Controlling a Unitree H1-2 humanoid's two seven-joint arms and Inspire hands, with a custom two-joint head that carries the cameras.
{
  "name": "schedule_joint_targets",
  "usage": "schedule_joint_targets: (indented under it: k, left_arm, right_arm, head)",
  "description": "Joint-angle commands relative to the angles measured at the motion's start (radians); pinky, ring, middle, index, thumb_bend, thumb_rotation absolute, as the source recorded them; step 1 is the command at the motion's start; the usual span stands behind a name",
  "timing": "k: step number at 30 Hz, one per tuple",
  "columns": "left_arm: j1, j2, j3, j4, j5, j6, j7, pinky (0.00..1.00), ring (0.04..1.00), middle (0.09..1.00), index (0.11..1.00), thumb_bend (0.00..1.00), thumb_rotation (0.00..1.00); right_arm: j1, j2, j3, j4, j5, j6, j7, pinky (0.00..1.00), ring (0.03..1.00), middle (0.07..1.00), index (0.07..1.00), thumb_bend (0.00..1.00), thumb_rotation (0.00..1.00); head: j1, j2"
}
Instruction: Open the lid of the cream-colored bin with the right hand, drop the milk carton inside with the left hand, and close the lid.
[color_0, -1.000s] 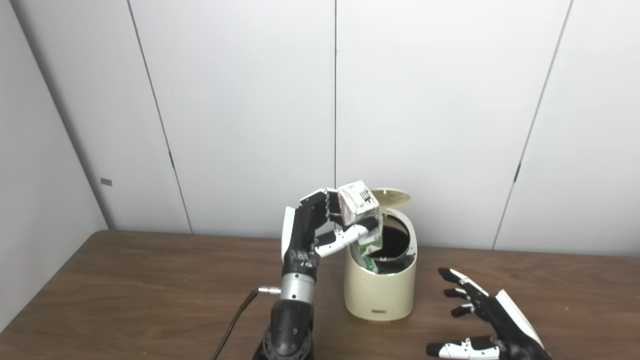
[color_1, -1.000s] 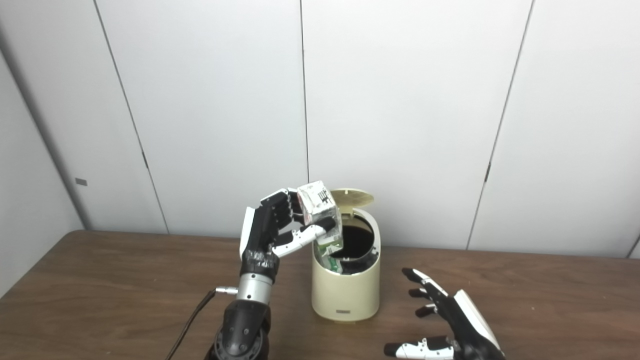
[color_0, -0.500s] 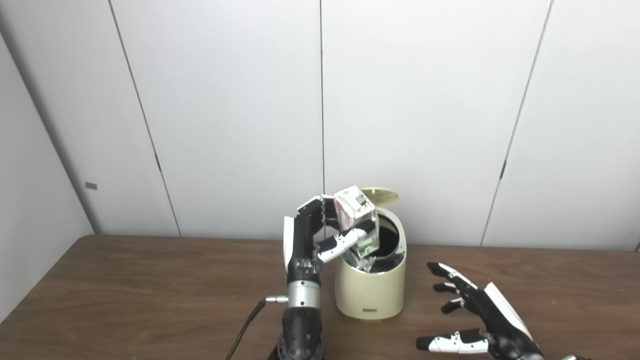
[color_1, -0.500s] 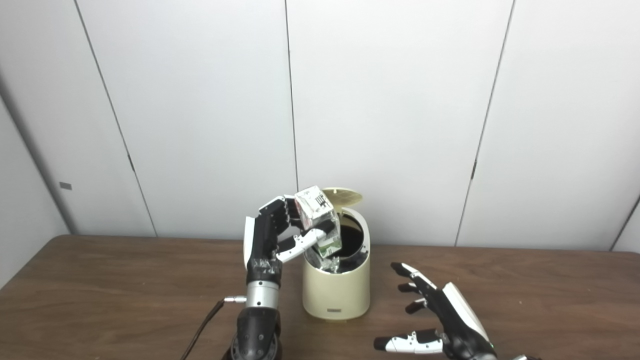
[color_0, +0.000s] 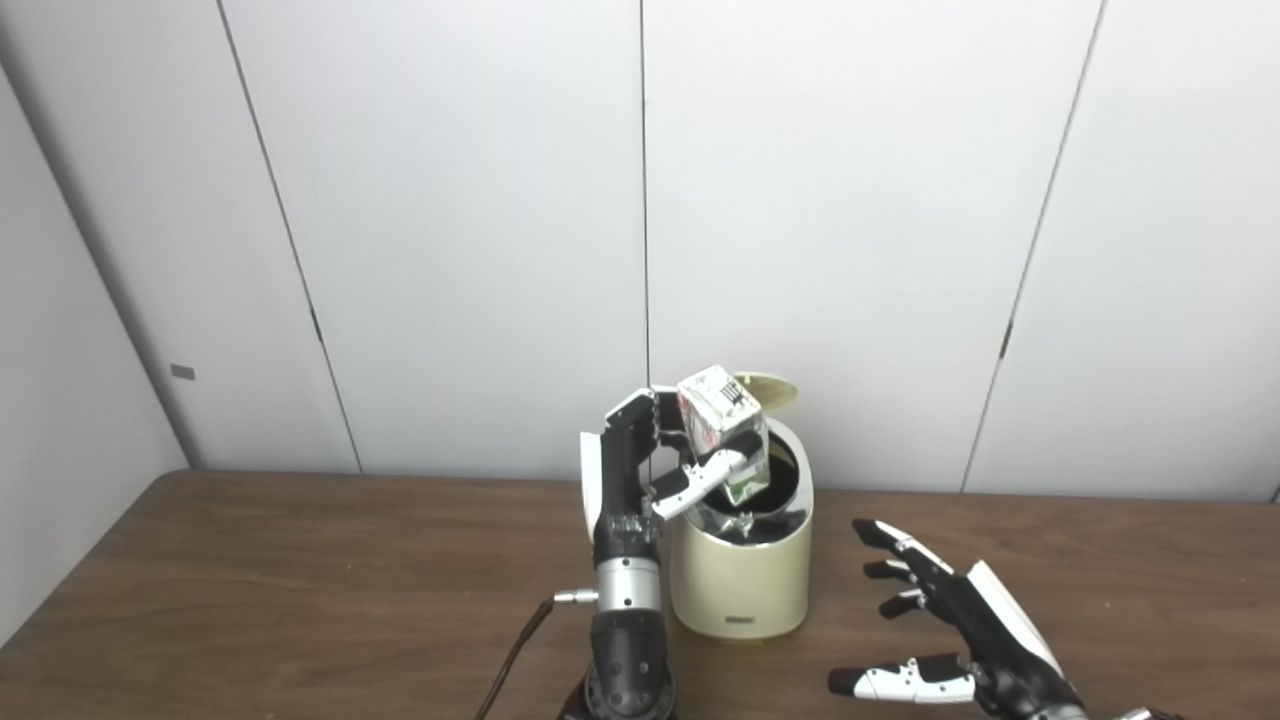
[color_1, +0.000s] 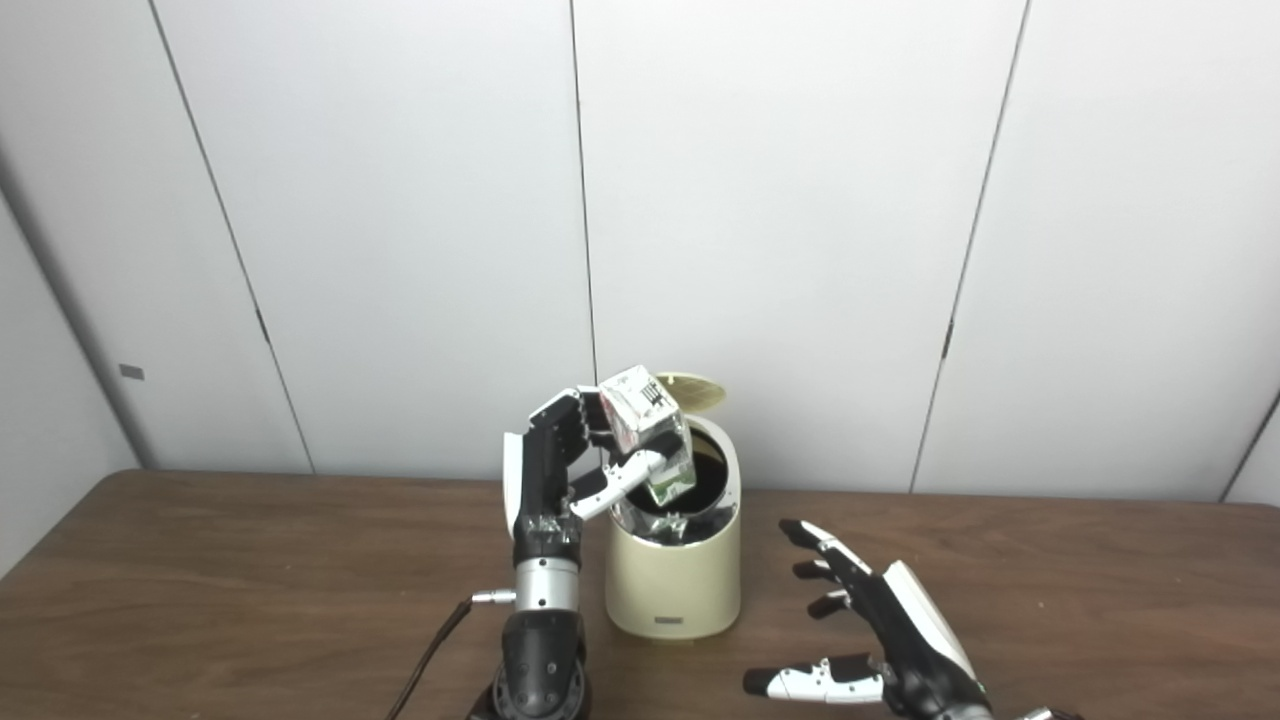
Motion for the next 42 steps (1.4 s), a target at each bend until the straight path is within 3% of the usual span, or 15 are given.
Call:
schedule_joint_targets:
  k: [1, 6, 24, 29, 33, 35, 38, 42]
  left_arm:
    - [-0.052, 0.001, -0.026, 0.01, 0.002, -0.014, 0.022, 0.45, 0.492, 0.483, 0.494, 0.52, 0.0]
    - [-0.063, 0.027, -0.092, 0.042, 0.023, -0.014, 0.104, 0.45, 0.481, 0.478, 0.5, 0.52, 0.0]
    - [-0.121, 0.146, -0.443, 0.219, 0.132, -0.014, 0.493, 0.49, 0.462, 0.484, 0.494, 0.5, 0.0]
    - [-0.12, 0.157, -0.477, 0.249, 0.133, -0.014, 0.515, 0.48, 0.459, 0.491, 0.498, 0.5, 0.0]
    - [-0.117, 0.157, -0.471, 0.277, 0.14, -0.014, 0.481, 0.51, 0.464, 0.494, 0.497, 0.5, 0.0]
    - [-0.118, 0.158, -0.471, 0.29, 0.15, -0.014, 0.466, 0.55, 0.618, 0.545, 0.491, 0.52, 0.01]
    - [-0.117, 0.158, -0.461, 0.304, 0.167, -0.014, 0.454, 0.67, 0.756, 0.744, 0.692, 0.74, 0.06]
    - [-0.109, 0.159, -0.45, 0.3, 0.173, -0.014, 0.445, 0.77, 0.819, 0.816, 0.783, 0.78, 0.1]
  right_arm:
    - [-0.022, -0.001, -0.01, -0.039, 0.005, -0.002, -0.017, 0.6, 0.805, 0.899, 0.878, 0.79, 0.26]
    - [-0.014, 0.001, -0.01, -0.053, 0.002, 0.006, -0.016, 0.63, 0.809, 0.897, 0.88, 0.79, 0.27]
    - [-0.009, -0.01, -0.039, -0.05, 0.053, -0.013, -0.012, 0.62, 0.819, 0.912, 0.887, 0.77, 0.28]
    - [-0.009, -0.018, -0.045, -0.049, 0.058, -0.02, -0.009, 0.62, 0.817, 0.914, 0.892, 0.77, 0.3]
    - [-0.011, -0.025, -0.046, -0.055, 0.054, -0.004, -0.009, 0.64, 0.816, 0.912, 0.895, 0.78, 0.32]
    - [-0.012, -0.026, -0.046, -0.059, 0.051, 0.003, -0.009, 0.63, 0.811, 0.908, 0.892, 0.78, 0.32]
    - [-0.014, -0.03, -0.045, -0.054, 0.051, -0.004, -0.008, 0.64, 0.811, 0.908, 0.893, 0.78, 0.33]
    - [-0.014, -0.031, -0.045, -0.054, 0.053, -0.002, -0.005, 0.64, 0.81, 0.908, 0.893, 0.78, 0.32]
  head:
    - [-0.003, 0.003]
    - [-0.006, 0.005]
    - [0.003, 0.019]
    - [0.011, 0.023]
    - [0.018, 0.025]
    - [0.02, 0.025]
    - [0.021, 0.026]
    - [0.025, 0.026]
